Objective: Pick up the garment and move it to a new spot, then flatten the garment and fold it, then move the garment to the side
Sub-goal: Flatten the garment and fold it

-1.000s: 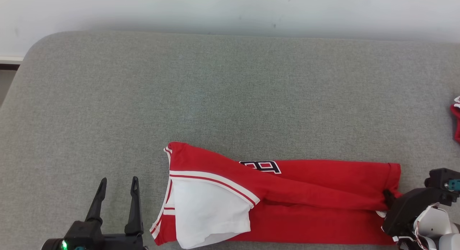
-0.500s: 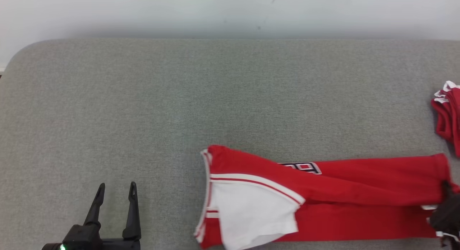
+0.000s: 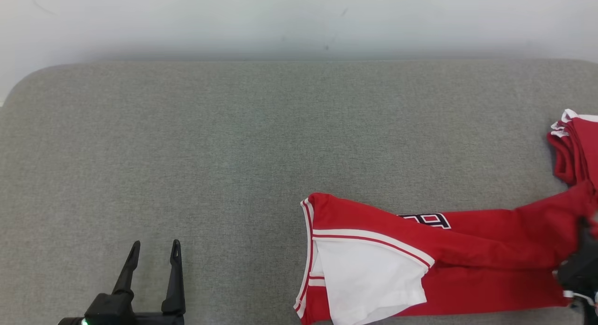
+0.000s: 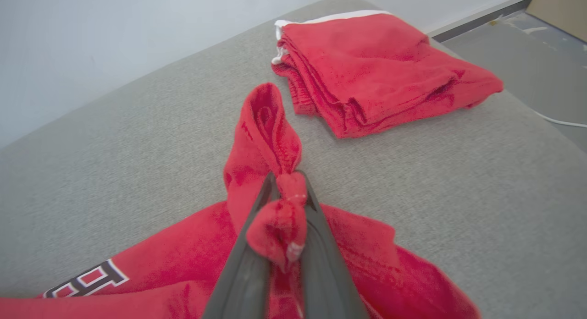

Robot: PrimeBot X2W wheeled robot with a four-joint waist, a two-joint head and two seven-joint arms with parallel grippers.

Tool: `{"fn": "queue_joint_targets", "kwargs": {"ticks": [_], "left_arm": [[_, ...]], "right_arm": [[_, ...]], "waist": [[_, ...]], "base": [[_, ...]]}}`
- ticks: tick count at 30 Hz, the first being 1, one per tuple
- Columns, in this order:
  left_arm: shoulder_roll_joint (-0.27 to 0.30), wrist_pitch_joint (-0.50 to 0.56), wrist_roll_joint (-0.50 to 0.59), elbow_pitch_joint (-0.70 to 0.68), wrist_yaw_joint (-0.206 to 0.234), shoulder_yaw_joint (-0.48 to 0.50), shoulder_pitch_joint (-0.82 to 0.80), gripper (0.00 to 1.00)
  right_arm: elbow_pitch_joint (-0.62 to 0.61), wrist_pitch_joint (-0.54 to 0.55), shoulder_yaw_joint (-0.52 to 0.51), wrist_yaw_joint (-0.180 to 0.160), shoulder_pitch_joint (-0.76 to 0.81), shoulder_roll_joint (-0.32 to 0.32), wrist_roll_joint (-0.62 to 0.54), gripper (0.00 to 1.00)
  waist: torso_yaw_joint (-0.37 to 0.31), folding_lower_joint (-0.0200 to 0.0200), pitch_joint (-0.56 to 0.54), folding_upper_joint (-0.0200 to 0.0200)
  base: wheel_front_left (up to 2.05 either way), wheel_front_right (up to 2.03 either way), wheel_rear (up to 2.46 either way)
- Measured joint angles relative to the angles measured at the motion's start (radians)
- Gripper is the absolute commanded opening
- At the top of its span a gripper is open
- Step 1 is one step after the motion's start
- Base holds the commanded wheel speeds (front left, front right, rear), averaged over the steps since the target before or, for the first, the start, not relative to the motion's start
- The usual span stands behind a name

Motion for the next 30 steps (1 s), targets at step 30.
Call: {"fn": "queue_joint_targets", "kwargs": {"ticks": [30], "left_arm": [[-0.034,0.0,0.002,0.019,-0.021,0.014,0.007,1.0]], "right_arm": [[0.127,-0.098,0.809,0.0,0.009,0.0,0.344,0.0]], "waist": [[0.08,-0.0001,0.01,0.0]], "base": [[0.0,0.0,0.0]]}}
